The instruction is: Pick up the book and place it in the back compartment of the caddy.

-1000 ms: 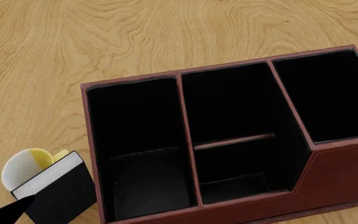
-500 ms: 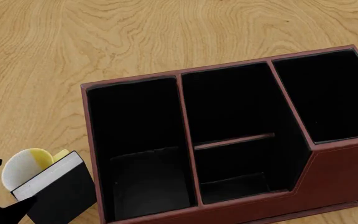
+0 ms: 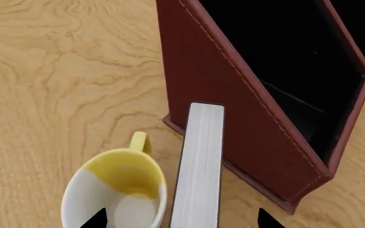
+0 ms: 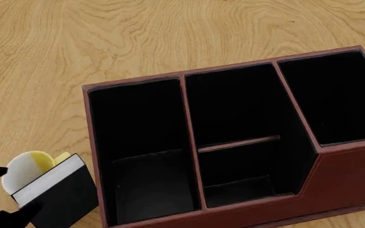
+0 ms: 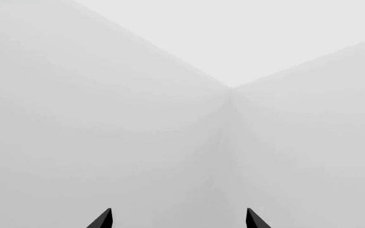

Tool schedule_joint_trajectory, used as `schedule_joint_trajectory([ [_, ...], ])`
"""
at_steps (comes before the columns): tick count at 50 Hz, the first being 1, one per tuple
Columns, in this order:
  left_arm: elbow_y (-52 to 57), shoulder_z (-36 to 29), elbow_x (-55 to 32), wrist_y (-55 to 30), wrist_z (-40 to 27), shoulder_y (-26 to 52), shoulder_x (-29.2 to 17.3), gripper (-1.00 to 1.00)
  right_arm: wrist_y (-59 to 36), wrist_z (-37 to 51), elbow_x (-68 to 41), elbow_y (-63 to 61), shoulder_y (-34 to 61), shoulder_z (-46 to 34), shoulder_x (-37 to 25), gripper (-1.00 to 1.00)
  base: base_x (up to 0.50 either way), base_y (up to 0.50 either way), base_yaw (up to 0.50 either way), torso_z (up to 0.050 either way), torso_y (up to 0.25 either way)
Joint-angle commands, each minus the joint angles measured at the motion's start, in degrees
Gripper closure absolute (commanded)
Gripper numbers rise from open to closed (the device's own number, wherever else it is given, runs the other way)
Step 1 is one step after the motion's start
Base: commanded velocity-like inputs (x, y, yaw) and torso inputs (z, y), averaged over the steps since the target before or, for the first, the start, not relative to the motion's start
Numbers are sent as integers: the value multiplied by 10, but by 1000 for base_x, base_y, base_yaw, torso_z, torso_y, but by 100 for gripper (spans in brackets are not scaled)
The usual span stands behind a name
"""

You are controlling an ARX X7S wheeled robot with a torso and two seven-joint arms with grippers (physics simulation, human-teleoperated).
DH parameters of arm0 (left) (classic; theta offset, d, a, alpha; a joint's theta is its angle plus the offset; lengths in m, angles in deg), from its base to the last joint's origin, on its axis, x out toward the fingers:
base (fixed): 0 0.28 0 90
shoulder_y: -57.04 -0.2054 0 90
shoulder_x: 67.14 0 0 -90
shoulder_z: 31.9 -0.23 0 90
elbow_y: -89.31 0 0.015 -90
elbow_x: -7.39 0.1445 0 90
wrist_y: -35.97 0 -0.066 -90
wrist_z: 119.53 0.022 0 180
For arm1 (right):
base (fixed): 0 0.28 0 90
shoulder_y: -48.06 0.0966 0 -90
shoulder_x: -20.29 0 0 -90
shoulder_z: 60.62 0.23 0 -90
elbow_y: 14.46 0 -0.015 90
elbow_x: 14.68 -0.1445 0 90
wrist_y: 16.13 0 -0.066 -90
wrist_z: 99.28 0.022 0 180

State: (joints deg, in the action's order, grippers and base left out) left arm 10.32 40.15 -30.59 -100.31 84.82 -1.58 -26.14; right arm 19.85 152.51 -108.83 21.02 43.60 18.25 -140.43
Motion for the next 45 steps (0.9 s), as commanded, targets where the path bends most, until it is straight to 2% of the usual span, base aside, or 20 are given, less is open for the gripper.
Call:
schedule_joint_trajectory([
  [1, -26, -17, 17, 9, 9, 10, 10, -100, -5, 0, 3, 2, 3, -4, 6, -100, 0, 0, 0, 0, 0],
  [45, -84, -63, 52, 42, 33, 22, 40, -100, -5, 1, 6, 0, -6, -1, 3, -100, 0, 0, 0, 0, 0],
])
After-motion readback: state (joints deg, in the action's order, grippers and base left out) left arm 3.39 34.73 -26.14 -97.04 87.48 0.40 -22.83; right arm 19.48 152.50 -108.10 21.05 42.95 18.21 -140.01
